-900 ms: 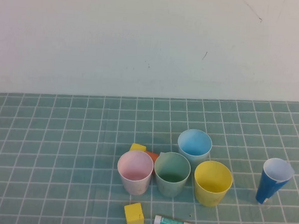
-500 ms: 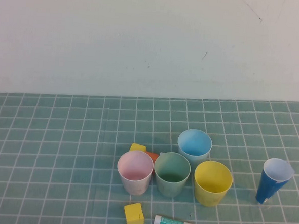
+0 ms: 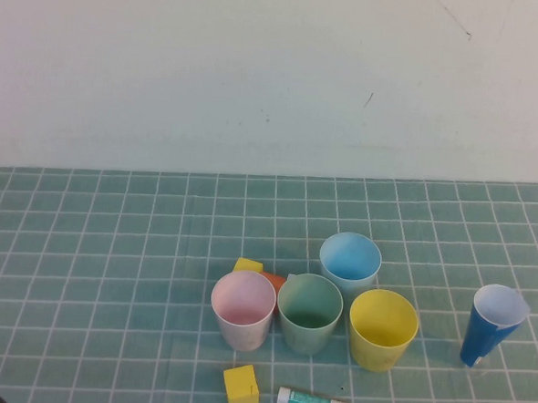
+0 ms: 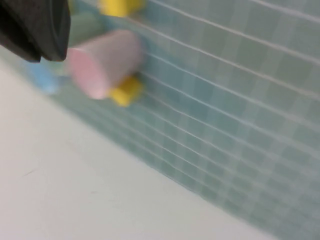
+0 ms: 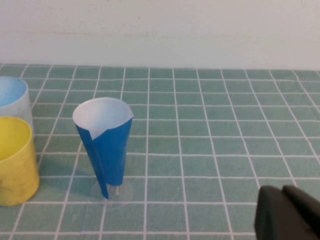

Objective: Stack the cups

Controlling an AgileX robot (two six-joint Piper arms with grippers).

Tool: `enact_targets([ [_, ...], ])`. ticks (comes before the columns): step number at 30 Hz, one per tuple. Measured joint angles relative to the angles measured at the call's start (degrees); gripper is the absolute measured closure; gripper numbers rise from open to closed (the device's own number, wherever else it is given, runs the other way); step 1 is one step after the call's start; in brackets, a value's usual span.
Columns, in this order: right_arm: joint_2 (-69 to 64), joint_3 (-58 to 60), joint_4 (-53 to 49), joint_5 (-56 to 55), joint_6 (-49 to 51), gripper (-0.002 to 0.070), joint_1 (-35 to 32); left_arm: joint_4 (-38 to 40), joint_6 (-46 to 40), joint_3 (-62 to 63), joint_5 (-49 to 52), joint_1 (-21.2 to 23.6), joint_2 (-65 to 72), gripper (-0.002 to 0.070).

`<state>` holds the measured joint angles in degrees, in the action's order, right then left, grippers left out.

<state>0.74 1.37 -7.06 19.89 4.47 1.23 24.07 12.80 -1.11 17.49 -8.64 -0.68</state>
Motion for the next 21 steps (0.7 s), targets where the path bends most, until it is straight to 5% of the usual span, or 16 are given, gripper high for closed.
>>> enact_targets([
  [5,0.0,0.0,0.0,0.0,0.0,0.0678,0.0,16.1,3.21,-0.11,-0.11,0.0,0.0,0.0678],
  [21,0.0,0.0,0.0,0.0,0.0,0.0678,0.0,23.31,-0.69,2.76,-1.96,0.0,0.19,0.0678],
])
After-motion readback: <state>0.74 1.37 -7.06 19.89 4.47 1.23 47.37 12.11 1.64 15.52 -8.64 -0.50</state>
